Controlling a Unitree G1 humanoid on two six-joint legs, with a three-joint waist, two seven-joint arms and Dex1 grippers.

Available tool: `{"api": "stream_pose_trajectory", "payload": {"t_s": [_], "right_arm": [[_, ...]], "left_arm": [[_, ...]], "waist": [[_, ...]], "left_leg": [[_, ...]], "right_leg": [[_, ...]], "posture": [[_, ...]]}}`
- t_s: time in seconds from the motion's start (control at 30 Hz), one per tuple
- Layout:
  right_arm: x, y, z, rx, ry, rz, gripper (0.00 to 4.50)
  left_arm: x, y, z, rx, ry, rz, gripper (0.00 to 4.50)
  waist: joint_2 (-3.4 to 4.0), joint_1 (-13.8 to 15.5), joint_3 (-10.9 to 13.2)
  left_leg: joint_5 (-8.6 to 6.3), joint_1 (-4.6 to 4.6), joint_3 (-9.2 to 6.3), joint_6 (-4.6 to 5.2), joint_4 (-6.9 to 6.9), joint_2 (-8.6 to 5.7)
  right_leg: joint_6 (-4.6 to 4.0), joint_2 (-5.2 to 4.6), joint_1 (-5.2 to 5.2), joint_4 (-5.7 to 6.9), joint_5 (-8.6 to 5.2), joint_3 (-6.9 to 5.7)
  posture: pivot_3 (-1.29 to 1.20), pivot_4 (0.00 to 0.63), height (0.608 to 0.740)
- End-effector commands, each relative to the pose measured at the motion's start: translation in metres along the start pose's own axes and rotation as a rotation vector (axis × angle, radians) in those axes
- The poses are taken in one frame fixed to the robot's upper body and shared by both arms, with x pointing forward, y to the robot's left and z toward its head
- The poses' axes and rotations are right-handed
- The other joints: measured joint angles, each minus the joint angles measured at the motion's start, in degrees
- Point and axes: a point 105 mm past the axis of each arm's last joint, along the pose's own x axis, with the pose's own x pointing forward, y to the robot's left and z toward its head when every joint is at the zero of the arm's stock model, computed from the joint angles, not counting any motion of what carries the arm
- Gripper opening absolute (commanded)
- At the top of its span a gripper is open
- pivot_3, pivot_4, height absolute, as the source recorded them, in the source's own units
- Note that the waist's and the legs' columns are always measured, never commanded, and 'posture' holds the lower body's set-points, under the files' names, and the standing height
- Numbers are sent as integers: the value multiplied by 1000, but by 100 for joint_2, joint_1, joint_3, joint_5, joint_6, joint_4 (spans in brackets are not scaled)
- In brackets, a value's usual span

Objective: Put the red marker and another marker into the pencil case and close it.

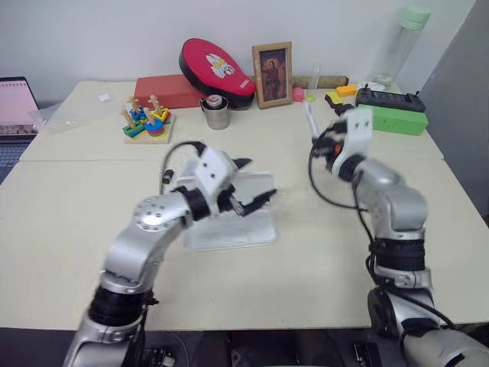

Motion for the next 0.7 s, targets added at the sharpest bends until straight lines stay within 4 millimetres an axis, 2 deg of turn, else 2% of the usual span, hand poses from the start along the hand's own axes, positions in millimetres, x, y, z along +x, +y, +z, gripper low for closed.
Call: {"api": "stream_pose_trajectory", "payload": {"t_s": [0.03, 0.13, 0.2, 0.33, 0.43, 0.5, 0.6, 0.7], "right_arm": [[-12, 72, 18, -70, -48, 483, 264], [-23, 109, 4, -196, 8, 718, 264], [-25, 123, -9, -265, 50, 787, 264], [-27, 147, -49, -412, 147, 909, 264], [-21, 149, -82, -578, 227, 935, 264], [-14, 144, -96, -658, 266, 935, 264], [-4, 135, -108, -721, 296, 926, 264], [5, 130, -111, -735, 302, 909, 264]], "left_arm": [[-39, 7, 4, -4, 40, 88, 4500], [-71, -2, -16, -75, 135, 109, 4500], [-90, -3, -25, -113, 181, 155, 4500], [-122, 4, -40, -156, 250, 277, 4500], [-134, 4, -55, -184, 300, 310, 4500], [-136, 3, -60, -196, 305, 316, 4500], [-134, 3, -60, -204, 286, 317, 4500], [-132, 2, -63, -202, 292, 309, 4500]], "waist": [[3, -2, 2], [4, 22, 2], [4, 12, 2], [0, 58, 2], [-4, 90, 0], [-11, 116, -4], [-12, 170, -4], [-12, 175, -4]], "left_leg": [[0, 0, 1, 0, 0, 0], [0, -3, -1, 1, -2, 0], [-1, 0, 0, 0, 2, 0], [-1, 4, -2, 0, 3, 1], [0, 5, -2, -2, 10, 1], [1, 5, 0, -3, 13, 1], [2, 4, -1, -4, 13, 1], [2, 3, -1, -4, 10, 1]], "right_leg": [[-1, 0, 0, 3, -2, -1], [-4, 0, -5, 4, -3, -5], [-4, -1, -2, 6, -3, -3], [-5, -1, -1, 6, -5, -7], [-1, -1, 0, 5, -5, -6], [1, -1, 1, 3, -3, -5], [-7, -1, 1, 3, 4, -5], [-8, -1, -1, 3, 4, -6]], "posture": [[0, 150, 740], [0, 150, 740], [0, 150, 740], [0, 150, 740], [0, 150, 740], [0, 150, 740], [0, 150, 740], [0, 150, 740]]}}
